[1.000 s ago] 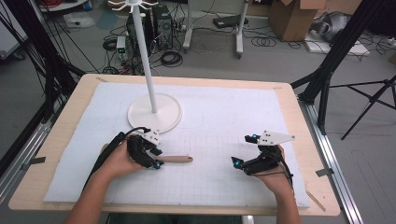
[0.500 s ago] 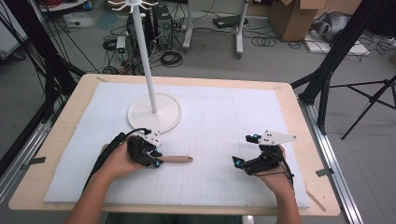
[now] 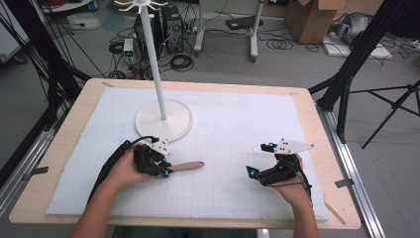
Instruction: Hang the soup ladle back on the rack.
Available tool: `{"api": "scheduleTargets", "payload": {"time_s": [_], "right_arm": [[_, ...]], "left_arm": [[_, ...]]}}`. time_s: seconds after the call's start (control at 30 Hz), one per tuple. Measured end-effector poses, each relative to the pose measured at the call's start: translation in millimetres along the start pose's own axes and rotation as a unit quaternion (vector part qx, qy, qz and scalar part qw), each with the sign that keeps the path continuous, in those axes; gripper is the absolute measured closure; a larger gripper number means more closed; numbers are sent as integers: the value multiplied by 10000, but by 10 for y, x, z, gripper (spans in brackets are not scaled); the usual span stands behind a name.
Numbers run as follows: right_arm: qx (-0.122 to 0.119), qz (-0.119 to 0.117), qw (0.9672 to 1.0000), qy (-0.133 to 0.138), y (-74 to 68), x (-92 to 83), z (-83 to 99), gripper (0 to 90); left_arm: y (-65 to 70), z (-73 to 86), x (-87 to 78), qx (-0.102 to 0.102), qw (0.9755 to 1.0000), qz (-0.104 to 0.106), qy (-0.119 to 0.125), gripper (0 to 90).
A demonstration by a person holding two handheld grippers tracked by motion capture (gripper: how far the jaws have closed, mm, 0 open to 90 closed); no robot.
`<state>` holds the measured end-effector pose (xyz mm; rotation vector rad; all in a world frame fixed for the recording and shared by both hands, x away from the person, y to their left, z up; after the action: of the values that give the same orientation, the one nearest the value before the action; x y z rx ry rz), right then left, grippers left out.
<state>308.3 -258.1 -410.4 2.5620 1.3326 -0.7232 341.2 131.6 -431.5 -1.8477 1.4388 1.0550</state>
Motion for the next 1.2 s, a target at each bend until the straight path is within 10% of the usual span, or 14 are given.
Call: {"api": "scheduleTargets", "payload": {"time_s": [0.37, 0.87, 1.2], "right_arm": [[-14, -4, 10000, -13, -3, 11, 0, 3], [-22, 13, 10000, -66, -9, 21, 3, 3], [-32, 25, 10000, -41, -4, 15, 2, 4]], "left_arm": [[-24, 49, -366, -129, 9958, 13, 907, 736], [-35, 156, -922, -281, 9789, -22, 2026, 736], [-92, 229, -1279, -494, 9612, -94, 2711, 737]]}}
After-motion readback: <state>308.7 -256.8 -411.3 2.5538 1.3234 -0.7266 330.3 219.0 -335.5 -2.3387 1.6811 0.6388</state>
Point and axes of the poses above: each handheld gripper's, and its own axes: x roughly forward along the jaws, z roughly out of its underside, y roughly to its right, the point moved 2 cm from there along x, roughly forward along the jaws, and after that the axes turned 2 degrees about -y, right-handed, at the moved point
